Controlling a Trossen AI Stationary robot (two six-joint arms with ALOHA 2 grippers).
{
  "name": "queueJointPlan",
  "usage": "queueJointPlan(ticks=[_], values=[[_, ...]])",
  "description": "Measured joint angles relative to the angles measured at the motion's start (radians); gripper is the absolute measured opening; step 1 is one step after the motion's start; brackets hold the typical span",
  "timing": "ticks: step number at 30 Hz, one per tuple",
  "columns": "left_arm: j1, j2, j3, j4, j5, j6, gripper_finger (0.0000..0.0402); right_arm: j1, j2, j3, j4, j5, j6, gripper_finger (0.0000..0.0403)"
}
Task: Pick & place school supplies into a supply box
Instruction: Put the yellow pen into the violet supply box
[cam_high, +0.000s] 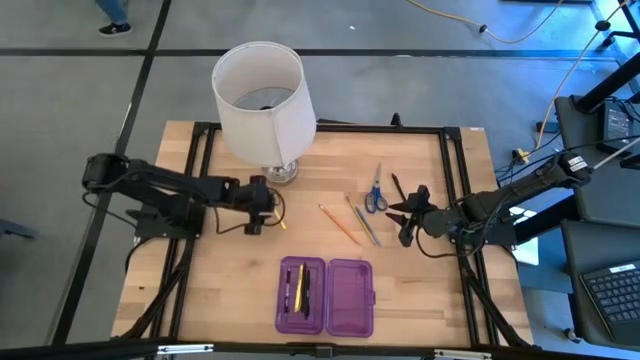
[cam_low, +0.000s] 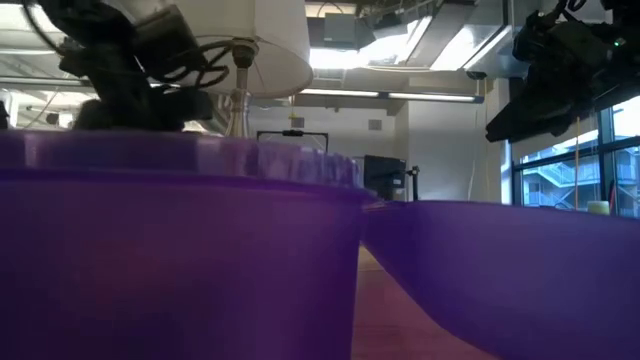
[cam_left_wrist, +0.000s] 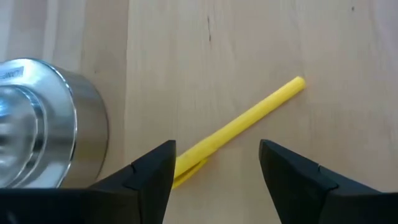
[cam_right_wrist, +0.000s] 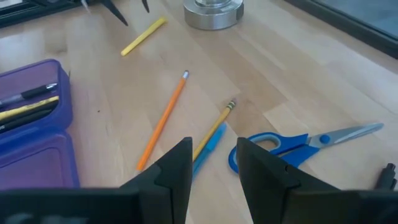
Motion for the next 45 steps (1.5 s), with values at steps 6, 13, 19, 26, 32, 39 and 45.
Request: queueJointPlan(ticks=[6,13,19,26,32,39,45], values=[[0.092,0.02,0.0,0.015,0.108,0.106,0.0226,0.0,0.0,0.0,-0.001,0.0,0.001,0.013],[0.133,0.102,0.001,0.027,0.129,0.147,0.0225,0.0,0.002,0.0,-0.004,0.0,0.001,0.013],[0.134,0.188,0.006,0.084,0.138,0.197,0.0225,0.0,0.002,0.0,-0.005,0.0,-0.001,0.013],[0.133,0.199,0.005,0.078,0.154,0.144,0.0181,0.0,0.002,0.0,-0.008,0.0,-0.013,0.013],[0.134,0.2,0.004,0.059,0.211,0.045,0.0105,0.0,0.002,0.0,-0.009,0.0,-0.016,0.013],[0.119,0.194,0.003,0.051,0.232,-0.049,0.003,0.0,0.002,0.0,-0.009,0.0,-0.019,0.013],[0.086,0.151,0.039,-0.026,0.264,-0.117,0.0028,0.0,0.002,0.0,-0.009,-0.008,-0.018,0.013]])
